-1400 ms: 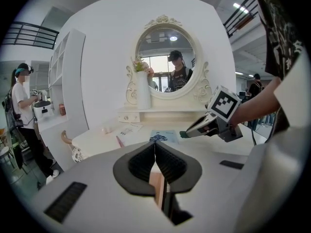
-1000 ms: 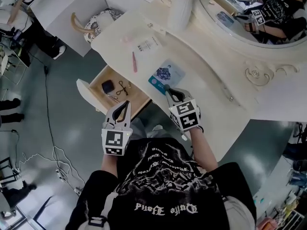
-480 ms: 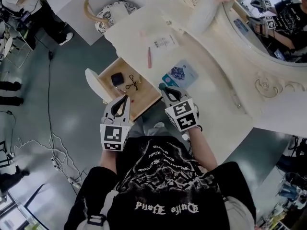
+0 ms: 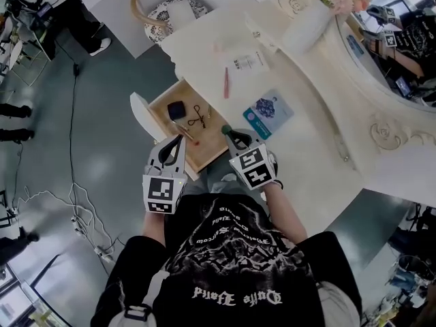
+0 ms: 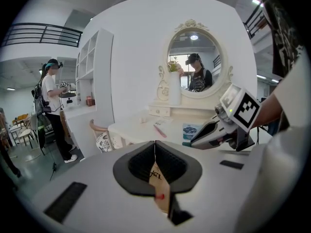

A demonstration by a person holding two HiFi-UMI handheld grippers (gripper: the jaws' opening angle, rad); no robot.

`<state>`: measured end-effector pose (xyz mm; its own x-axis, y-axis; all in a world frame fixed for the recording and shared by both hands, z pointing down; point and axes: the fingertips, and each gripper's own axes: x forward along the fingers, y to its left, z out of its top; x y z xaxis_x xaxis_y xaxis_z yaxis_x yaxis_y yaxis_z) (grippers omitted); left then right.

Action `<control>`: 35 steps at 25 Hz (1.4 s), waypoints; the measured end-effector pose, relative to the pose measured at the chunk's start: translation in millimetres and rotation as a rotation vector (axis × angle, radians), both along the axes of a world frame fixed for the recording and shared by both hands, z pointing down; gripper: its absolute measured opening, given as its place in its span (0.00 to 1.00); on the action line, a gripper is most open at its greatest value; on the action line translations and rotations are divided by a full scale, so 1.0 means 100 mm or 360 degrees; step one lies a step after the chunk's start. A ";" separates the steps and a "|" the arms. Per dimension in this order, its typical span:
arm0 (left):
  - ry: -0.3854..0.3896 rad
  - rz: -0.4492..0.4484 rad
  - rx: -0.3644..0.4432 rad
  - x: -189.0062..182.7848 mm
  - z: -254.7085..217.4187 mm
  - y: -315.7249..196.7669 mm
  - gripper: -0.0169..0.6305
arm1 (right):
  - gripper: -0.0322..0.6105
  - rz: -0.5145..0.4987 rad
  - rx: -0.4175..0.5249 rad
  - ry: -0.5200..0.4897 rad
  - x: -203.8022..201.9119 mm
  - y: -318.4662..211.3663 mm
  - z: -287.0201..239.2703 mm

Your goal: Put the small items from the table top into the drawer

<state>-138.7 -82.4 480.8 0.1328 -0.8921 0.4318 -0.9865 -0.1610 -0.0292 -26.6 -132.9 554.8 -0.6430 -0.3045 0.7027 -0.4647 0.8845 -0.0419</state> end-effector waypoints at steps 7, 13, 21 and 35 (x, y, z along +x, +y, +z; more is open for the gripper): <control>-0.0006 0.0054 -0.0012 -0.06 0.04 -0.06 0.05 | 0.12 -0.0035 -0.0067 0.0090 -0.15 0.06 0.26; -0.0004 0.0065 -0.0048 -0.14 0.10 -0.06 0.05 | 0.12 -0.0030 -0.0045 0.0139 -0.31 0.06 0.44; -0.0016 0.0074 -0.0088 -0.34 0.12 -0.03 0.05 | 0.13 -0.0070 -0.0161 0.0270 -0.48 0.15 0.75; -0.0007 0.0128 -0.0120 -0.54 0.19 -0.16 0.05 | 0.13 0.0187 -0.0203 0.0477 -0.53 -0.08 1.13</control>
